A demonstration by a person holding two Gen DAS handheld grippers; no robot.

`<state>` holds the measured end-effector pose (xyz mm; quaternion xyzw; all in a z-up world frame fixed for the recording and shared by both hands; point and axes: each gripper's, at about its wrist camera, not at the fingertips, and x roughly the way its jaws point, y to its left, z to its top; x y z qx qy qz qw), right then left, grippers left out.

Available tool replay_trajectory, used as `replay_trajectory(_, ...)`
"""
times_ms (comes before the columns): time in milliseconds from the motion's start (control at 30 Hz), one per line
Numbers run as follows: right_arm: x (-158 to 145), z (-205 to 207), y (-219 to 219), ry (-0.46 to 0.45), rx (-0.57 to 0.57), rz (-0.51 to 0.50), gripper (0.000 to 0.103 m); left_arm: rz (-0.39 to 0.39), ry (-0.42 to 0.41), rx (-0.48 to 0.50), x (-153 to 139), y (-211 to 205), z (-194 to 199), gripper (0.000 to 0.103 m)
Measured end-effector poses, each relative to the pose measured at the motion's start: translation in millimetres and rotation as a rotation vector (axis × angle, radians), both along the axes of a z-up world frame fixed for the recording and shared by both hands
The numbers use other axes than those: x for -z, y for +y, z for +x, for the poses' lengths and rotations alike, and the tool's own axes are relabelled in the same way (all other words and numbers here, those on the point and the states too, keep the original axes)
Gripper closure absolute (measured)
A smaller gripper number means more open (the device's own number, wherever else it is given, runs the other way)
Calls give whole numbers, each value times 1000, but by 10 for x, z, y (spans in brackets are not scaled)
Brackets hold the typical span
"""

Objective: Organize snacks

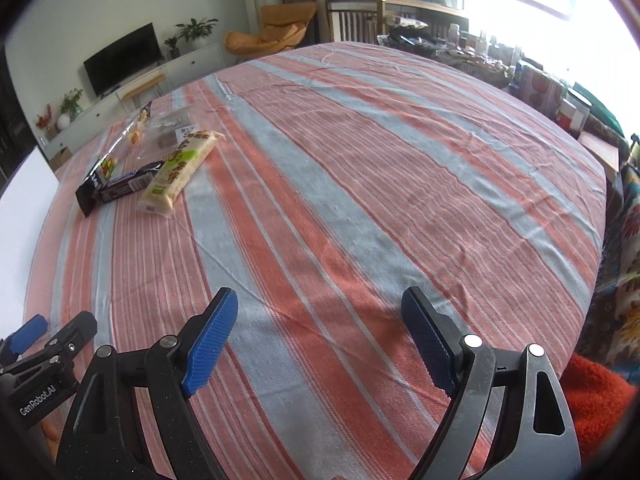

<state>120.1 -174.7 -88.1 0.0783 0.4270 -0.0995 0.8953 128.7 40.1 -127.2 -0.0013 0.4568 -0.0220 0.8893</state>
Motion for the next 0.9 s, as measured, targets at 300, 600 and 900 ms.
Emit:
replay_trajectory(300, -156, -29, -142, -38, 73, -29, 17, 20, 6, 4, 12, -22, 11, 0)
replay_trajectory(600, -17, 306, -523, 16, 119, -44, 17, 20, 5, 4, 9, -22, 11, 0)
replay_trajectory(900, -1, 295, -485, 14, 116, -53, 15, 21, 5, 4, 11, -21, 10, 0)
